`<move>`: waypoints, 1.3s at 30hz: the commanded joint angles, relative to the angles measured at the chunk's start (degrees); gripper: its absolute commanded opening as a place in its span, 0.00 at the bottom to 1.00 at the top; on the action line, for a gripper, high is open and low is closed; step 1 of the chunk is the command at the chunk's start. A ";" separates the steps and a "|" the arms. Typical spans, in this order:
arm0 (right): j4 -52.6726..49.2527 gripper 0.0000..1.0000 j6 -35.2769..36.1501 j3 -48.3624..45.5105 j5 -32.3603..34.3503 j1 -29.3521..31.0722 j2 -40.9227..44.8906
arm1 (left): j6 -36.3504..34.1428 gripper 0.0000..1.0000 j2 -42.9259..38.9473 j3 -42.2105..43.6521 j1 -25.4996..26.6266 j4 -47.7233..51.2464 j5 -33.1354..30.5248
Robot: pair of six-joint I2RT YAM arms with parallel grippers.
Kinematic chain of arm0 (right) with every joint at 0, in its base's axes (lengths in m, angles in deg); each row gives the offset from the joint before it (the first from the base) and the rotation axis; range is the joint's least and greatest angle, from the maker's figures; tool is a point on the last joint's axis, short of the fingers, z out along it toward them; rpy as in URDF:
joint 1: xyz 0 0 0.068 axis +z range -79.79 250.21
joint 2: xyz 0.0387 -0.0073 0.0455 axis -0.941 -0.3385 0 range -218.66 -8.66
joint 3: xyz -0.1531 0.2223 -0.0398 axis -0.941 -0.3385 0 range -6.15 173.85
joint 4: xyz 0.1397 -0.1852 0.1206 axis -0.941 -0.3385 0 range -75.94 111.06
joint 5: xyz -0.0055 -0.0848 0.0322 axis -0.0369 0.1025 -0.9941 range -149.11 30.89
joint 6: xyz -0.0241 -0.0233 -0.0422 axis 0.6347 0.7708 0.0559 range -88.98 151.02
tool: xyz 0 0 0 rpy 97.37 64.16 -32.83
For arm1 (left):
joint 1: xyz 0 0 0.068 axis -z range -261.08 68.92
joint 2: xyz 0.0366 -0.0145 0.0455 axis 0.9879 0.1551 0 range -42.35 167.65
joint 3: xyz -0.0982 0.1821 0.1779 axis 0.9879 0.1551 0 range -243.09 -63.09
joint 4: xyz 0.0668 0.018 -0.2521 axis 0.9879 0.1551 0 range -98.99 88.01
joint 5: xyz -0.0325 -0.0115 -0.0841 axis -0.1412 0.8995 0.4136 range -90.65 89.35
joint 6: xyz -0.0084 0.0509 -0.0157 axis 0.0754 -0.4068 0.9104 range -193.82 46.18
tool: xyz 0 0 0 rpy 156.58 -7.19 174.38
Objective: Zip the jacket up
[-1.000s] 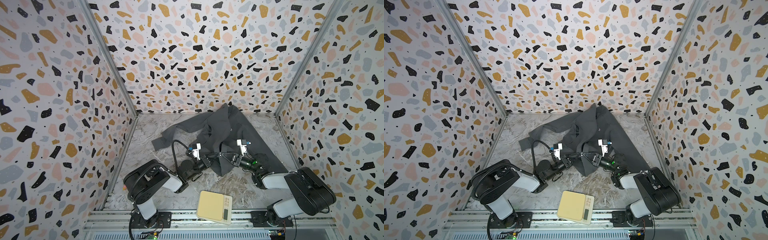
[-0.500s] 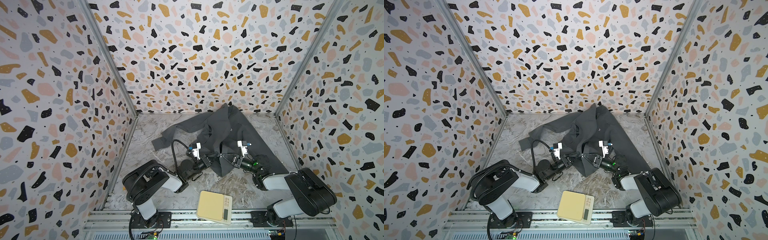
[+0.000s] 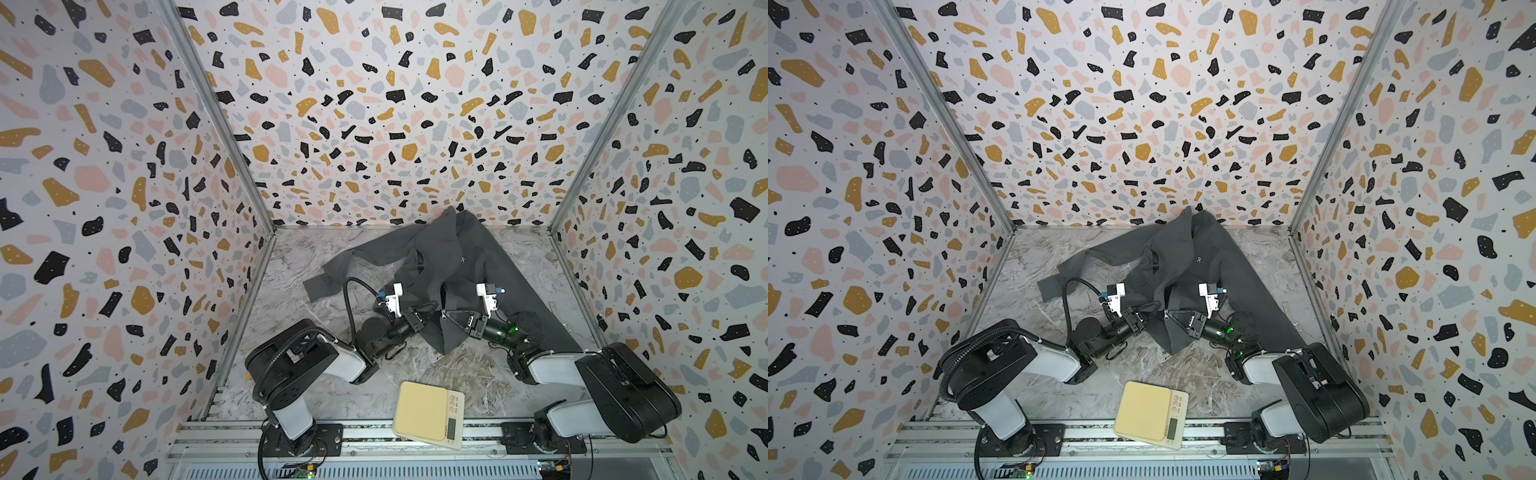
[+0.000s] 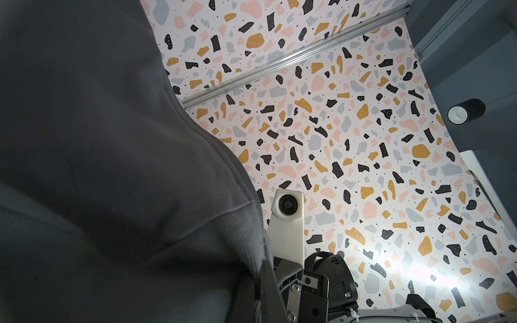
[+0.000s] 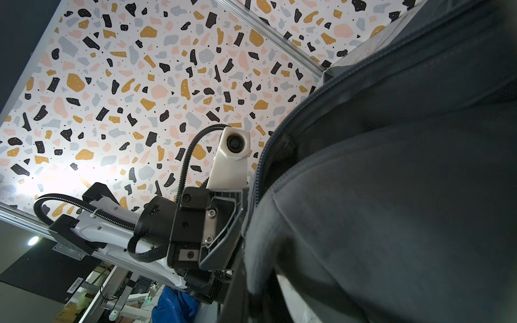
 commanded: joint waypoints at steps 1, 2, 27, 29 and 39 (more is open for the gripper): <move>1.85 0.00 0.66 0.05 -0.96 0.13 1.44 | -1.10 0.00 -0.31 -1.68 0.44 -3.50 0.92; 2.11 0.00 0.53 0.09 -0.97 0.13 1.47 | -1.18 0.00 -0.31 -1.76 0.44 -3.36 1.00; 3.81 0.00 -0.80 0.99 -0.95 0.65 -0.12 | -4.35 0.00 -1.79 -1.69 0.62 1.87 0.86; 3.89 0.00 -0.80 0.96 -0.96 0.62 -0.51 | -4.35 0.00 -1.80 -1.61 0.62 1.87 0.91; 3.57 0.00 -0.60 -0.46 -0.88 0.75 -0.50 | -4.44 0.00 -2.15 -1.49 0.62 1.60 0.41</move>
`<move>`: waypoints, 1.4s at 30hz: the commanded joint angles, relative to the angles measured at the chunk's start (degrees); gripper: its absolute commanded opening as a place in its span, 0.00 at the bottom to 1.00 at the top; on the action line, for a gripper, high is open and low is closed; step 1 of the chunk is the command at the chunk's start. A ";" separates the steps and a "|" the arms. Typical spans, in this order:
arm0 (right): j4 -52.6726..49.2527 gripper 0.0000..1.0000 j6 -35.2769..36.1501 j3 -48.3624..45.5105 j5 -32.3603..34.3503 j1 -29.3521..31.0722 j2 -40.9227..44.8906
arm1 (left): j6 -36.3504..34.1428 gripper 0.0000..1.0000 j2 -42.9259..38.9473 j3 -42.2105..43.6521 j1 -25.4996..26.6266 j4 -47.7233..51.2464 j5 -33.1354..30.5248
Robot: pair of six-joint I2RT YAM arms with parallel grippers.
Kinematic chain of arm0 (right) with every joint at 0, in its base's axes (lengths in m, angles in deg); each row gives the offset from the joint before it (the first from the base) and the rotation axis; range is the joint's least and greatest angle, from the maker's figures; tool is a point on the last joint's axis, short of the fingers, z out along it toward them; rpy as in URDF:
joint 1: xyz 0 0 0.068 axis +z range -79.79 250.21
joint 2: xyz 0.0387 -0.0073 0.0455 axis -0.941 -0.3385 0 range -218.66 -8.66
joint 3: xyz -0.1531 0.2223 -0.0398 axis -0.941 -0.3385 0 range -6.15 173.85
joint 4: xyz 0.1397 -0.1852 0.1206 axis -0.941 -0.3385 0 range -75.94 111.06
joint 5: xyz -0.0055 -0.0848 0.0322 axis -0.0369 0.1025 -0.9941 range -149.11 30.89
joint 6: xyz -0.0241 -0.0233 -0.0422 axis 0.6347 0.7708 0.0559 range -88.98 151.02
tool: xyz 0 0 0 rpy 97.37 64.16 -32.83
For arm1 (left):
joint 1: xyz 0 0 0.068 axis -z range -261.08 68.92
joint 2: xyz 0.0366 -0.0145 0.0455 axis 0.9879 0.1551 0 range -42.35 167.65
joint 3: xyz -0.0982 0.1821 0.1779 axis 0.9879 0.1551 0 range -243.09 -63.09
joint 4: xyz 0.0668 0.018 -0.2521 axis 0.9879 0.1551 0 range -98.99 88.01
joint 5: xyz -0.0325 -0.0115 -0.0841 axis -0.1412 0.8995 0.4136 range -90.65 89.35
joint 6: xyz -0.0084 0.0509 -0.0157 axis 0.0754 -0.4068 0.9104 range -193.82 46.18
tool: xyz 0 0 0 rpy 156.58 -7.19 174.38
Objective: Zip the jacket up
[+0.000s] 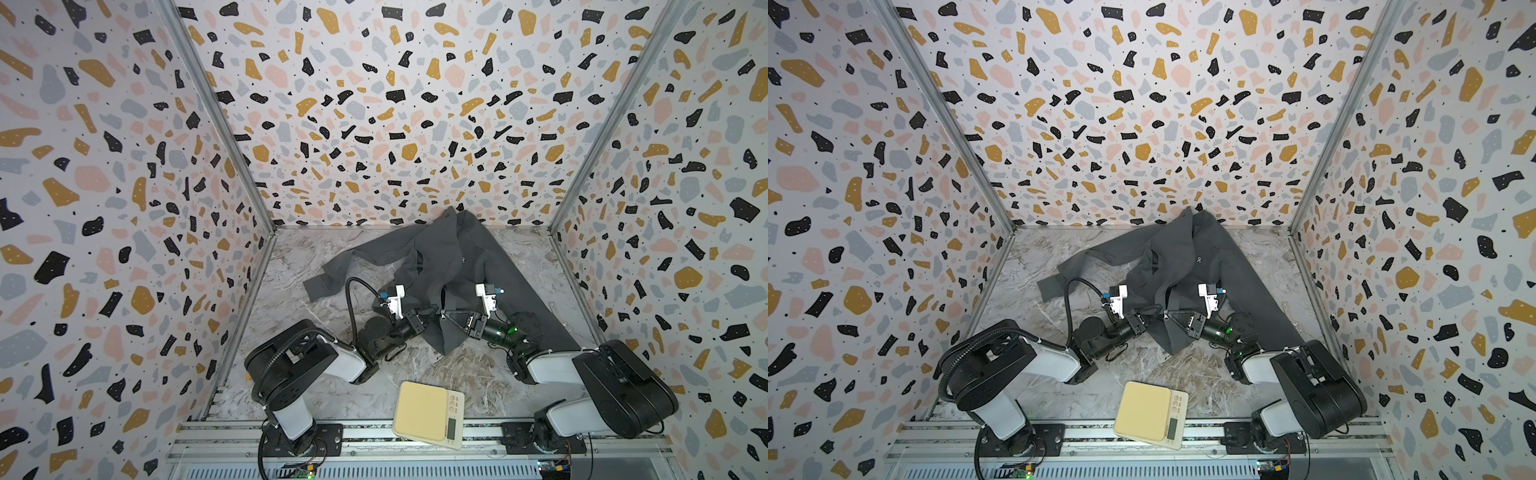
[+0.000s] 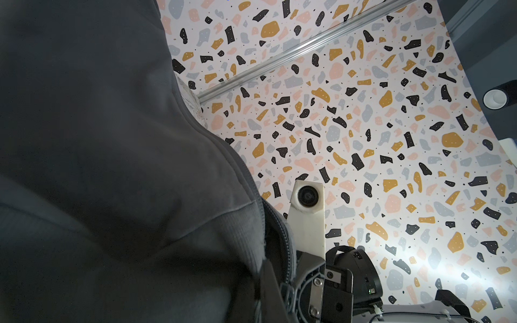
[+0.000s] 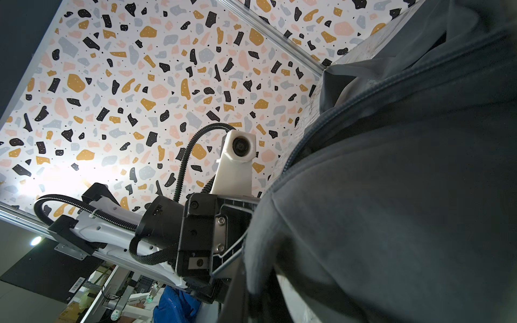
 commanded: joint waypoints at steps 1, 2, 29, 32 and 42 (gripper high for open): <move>1.99 0.00 -0.03 -0.40 -0.88 0.21 0.91 | -1.33 0.00 -1.72 -1.46 0.39 -2.83 0.42; 1.90 0.00 -0.03 -0.52 -0.88 0.15 1.06 | -1.29 0.00 -1.71 -1.55 0.40 -2.88 0.50; 0.98 0.00 0.23 -1.29 0.26 0.20 0.27 | -1.86 0.00 -2.59 -1.12 0.37 -2.14 0.44; 1.07 0.00 0.24 -1.28 0.35 0.19 0.30 | -1.86 0.00 -2.77 -1.03 0.39 -2.20 0.42; 1.57 0.00 0.06 -1.35 0.60 0.21 -0.35 | -1.95 0.00 -2.85 -0.86 0.32 -2.13 0.26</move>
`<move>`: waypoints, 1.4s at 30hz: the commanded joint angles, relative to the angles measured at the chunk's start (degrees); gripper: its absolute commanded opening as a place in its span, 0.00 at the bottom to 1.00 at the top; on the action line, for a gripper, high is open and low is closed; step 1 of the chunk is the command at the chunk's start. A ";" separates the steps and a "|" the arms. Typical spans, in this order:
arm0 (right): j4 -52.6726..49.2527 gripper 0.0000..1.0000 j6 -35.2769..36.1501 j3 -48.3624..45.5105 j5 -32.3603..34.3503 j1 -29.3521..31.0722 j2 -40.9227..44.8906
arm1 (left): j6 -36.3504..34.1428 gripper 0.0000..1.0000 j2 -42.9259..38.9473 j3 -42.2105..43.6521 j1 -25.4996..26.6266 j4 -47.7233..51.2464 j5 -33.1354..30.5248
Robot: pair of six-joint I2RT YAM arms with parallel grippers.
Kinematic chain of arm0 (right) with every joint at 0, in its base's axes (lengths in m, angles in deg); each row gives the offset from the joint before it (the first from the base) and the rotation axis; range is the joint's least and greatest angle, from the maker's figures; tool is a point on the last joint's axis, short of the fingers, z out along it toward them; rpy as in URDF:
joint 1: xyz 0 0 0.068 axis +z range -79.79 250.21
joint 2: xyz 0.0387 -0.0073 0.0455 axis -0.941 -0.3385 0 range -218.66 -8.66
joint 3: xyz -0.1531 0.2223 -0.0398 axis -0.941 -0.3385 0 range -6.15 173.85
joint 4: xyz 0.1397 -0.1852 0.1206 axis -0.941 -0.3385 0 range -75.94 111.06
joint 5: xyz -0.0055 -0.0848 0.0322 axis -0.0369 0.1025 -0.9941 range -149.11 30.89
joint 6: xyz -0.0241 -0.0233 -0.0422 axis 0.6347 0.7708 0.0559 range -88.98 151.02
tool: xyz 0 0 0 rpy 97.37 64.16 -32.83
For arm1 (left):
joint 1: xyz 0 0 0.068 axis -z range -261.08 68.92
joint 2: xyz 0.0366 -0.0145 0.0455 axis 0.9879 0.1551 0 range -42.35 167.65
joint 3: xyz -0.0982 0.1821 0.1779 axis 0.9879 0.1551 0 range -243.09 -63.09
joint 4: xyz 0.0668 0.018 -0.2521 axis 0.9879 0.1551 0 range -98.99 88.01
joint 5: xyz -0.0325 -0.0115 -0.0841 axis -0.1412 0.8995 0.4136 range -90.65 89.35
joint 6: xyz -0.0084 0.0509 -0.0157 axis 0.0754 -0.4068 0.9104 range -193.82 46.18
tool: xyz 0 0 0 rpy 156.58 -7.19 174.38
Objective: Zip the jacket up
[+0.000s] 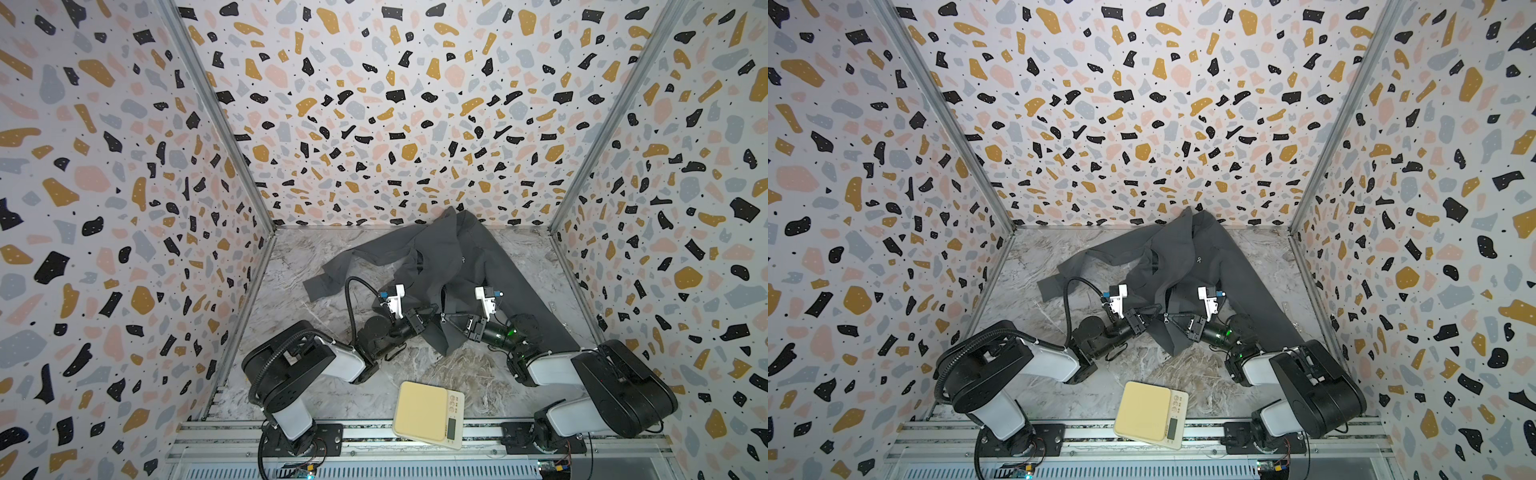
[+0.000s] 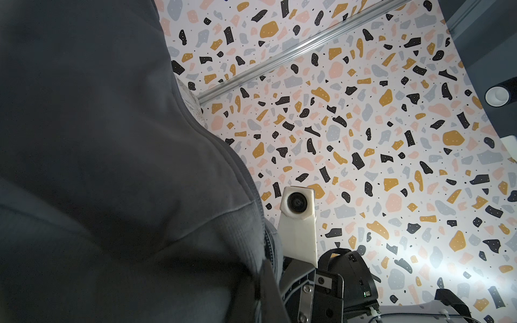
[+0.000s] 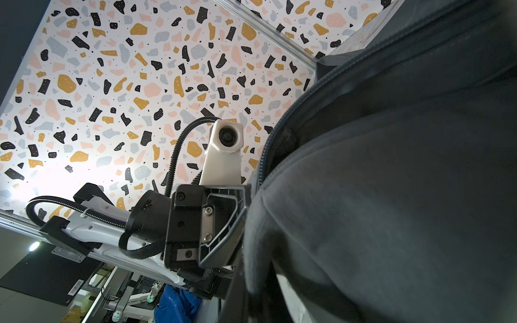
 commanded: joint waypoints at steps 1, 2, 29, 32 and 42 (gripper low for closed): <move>2.16 0.00 0.00 -0.16 0.15 0.20 -0.05 | -1.42 0.00 -1.96 -0.75 0.40 -3.30 0.36; 2.16 0.00 -0.02 -0.12 0.24 0.17 -0.11 | -1.47 0.00 -1.96 -0.66 0.38 -3.30 0.28; 7.22 0.00 -1.71 0.11 -0.73 0.21 -2.55 | -1.51 0.00 -1.70 -0.57 0.35 -3.28 0.06; 7.17 0.00 -1.83 0.33 -0.64 0.24 -2.49 | -1.46 0.00 -1.53 -0.51 0.40 -3.40 0.06; 6.47 0.00 -2.07 0.82 -0.42 0.26 -2.97 | -1.20 0.00 -1.17 -0.49 0.40 -3.75 0.33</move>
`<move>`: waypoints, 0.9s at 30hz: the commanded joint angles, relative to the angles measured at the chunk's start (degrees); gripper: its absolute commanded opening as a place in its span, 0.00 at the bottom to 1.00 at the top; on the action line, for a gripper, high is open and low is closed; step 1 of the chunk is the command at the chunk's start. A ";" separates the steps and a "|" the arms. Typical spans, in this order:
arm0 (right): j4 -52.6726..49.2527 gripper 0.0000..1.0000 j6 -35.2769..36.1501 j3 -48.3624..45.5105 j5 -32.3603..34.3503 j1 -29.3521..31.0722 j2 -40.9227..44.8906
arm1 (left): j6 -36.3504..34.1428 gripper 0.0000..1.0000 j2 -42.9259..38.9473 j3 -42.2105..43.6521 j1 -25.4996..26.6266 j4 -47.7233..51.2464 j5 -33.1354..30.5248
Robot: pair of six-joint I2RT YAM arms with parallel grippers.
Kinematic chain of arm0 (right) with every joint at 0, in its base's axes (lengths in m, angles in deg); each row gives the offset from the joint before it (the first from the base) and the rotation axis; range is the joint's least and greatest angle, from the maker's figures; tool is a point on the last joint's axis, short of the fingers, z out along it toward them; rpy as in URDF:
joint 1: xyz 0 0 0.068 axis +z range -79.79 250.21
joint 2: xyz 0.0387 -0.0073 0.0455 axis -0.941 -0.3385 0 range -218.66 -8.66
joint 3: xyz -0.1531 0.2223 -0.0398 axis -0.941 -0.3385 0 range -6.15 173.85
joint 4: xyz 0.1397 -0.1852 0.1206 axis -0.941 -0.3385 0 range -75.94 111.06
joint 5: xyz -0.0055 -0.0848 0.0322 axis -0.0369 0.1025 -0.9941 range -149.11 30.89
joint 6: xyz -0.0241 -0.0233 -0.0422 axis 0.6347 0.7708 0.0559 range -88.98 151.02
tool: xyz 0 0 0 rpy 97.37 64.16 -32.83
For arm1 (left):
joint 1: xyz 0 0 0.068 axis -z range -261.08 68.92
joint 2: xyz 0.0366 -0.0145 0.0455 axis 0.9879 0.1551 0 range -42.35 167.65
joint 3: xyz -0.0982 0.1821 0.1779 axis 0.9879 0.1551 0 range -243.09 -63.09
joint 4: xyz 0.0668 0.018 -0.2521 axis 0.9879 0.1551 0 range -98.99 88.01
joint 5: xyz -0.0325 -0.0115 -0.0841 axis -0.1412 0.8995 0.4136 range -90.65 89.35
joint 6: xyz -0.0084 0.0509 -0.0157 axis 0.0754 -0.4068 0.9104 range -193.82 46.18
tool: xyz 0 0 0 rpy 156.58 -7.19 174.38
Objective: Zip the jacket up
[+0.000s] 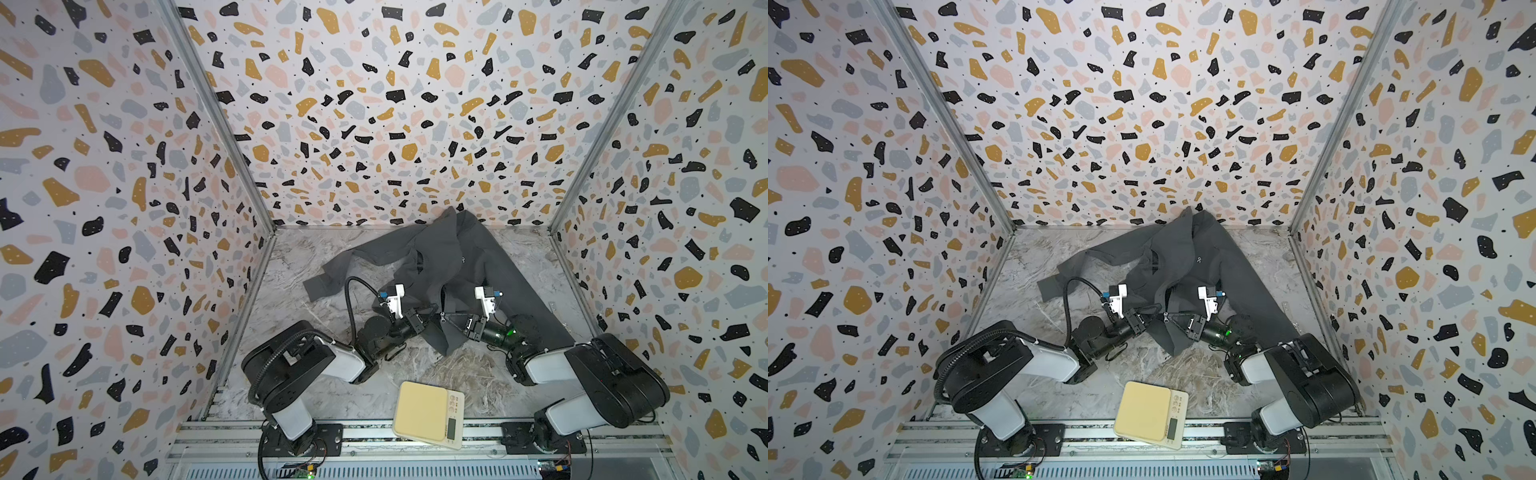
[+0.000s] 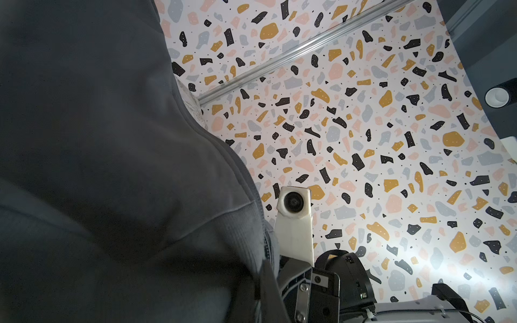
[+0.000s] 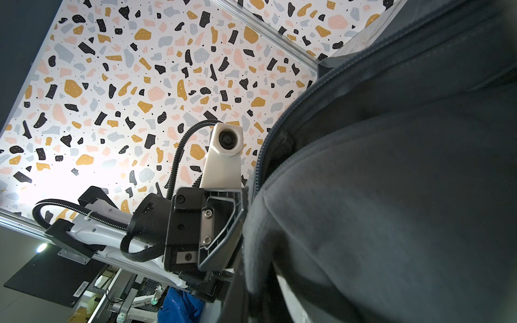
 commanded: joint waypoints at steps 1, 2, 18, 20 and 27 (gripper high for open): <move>2.01 0.00 -0.34 0.91 -0.36 0.34 0.03 | -1.16 0.00 -1.07 -0.40 0.37 -3.85 0.58; 2.01 0.00 -0.30 0.92 -0.29 0.38 0.09 | -1.16 0.00 -1.08 -0.40 0.38 -3.88 0.55; 1.48 0.00 -0.62 1.85 -0.09 0.38 -0.17 | -1.42 0.00 -0.64 -0.13 0.44 -3.68 0.74; 1.52 0.00 -0.64 1.91 -0.03 0.40 -0.23 | -1.51 0.00 -0.64 -0.15 0.49 -3.52 0.85; 0.86 0.00 -0.80 1.96 0.48 0.35 -0.18 | -2.03 0.00 -0.73 -0.05 0.44 -2.92 0.71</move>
